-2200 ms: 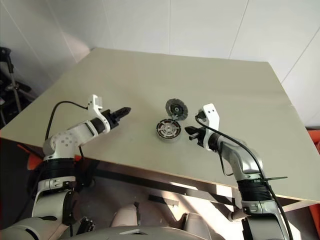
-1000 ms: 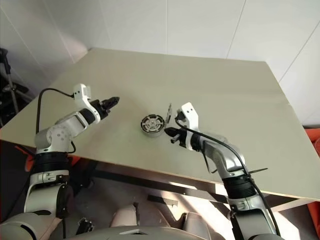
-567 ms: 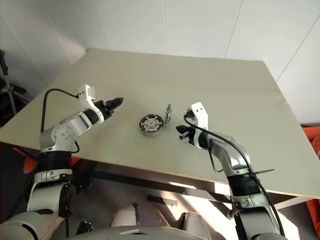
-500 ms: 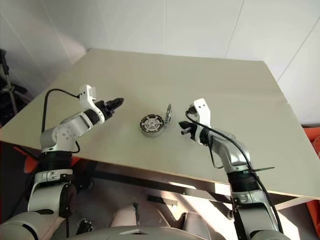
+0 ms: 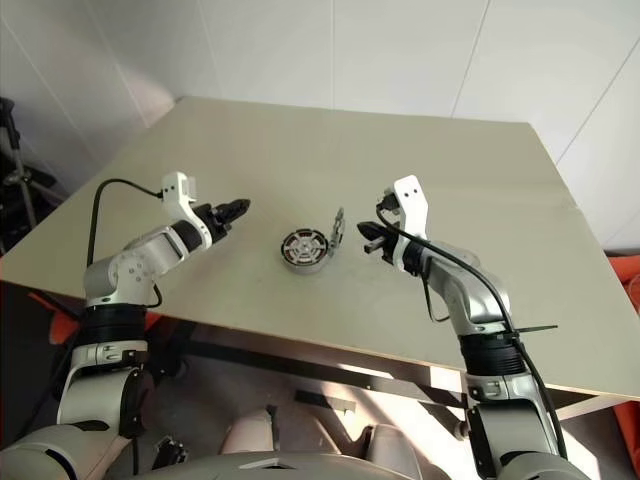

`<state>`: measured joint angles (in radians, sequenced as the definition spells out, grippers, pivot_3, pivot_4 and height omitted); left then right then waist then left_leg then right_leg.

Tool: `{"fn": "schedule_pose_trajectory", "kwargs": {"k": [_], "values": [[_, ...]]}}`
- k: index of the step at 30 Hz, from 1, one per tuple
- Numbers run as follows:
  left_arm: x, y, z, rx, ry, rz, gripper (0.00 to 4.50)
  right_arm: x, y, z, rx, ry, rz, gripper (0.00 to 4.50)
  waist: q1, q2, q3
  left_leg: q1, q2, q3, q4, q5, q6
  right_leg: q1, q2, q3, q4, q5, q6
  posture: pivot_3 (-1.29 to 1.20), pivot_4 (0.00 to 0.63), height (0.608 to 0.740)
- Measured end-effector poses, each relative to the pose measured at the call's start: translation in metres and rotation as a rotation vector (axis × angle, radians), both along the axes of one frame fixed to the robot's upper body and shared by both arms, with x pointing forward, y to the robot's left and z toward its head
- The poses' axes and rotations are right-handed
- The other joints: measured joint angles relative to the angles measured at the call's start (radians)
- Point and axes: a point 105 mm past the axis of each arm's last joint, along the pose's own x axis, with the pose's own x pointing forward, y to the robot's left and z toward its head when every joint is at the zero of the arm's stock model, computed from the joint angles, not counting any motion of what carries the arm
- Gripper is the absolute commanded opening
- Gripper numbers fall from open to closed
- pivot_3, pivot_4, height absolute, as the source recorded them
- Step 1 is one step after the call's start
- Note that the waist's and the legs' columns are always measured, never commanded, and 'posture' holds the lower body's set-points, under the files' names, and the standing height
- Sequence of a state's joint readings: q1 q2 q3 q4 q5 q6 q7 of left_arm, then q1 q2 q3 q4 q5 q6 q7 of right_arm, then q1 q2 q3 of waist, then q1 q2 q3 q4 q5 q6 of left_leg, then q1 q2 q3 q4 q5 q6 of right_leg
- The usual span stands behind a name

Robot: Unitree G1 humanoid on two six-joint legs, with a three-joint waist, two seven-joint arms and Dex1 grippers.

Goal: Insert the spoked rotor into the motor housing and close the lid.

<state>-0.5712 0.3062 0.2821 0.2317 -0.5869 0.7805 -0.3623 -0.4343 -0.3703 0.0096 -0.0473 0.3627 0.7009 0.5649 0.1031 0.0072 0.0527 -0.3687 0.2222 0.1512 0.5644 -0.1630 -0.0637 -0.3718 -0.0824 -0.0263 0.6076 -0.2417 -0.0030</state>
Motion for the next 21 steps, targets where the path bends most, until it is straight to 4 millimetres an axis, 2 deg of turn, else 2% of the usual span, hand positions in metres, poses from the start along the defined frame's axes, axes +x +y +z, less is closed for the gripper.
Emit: {"fn": "schedule_pose_trajectory", "kwargs": {"k": [8, 13, 16, 21], "values": [[0.000, -0.001, -0.001, -0.002, 0.002, 0.000, 2.26, -0.013, 0.012, 0.016, 0.040, -0.027, 0.096, 0.00, 0.001, 0.000, 0.000, 0.000, 0.000, 0.000, 0.000, 0.000, 0.000, 0.000, 0.000, 0.000, 0.000, 0.000, 0.000, 0.00, 0.000, 0.740], [0.000, 0.001, -0.001, -0.003, 0.004, 0.010, 2.26, -0.017, 0.029, 0.010, 0.079, 0.003, 0.131, 0.00, -0.001, 0.000, 0.000, 0.000, 0.000, 0.000, 0.000, 0.000, 0.000, 0.000, 0.000, 0.000, 0.000, 0.000, 0.000, 0.00, 0.000, 0.740], [0.000, 0.004, -0.001, -0.004, 0.003, 0.018, 2.26, -0.013, 0.038, 0.005, 0.096, 0.022, 0.127, 0.00, -0.004, 0.000, 0.000, 0.001, 0.000, 0.000, 0.000, 0.000, 0.000, 0.000, 0.000, 0.000, 0.000, 0.000, 0.000, 0.00, 0.000, 0.740], [0.000, 0.008, 0.000, 0.012, -0.006, 0.029, 2.26, -0.006, 0.041, -0.014, 0.091, 0.082, 0.093, 0.00, -0.003, 0.000, 0.000, 0.000, 0.000, 0.000, 0.000, 0.000, 0.000, 0.000, 0.000, 0.000, 0.000, 0.000, 0.000, 0.00, 0.000, 0.740]]}}
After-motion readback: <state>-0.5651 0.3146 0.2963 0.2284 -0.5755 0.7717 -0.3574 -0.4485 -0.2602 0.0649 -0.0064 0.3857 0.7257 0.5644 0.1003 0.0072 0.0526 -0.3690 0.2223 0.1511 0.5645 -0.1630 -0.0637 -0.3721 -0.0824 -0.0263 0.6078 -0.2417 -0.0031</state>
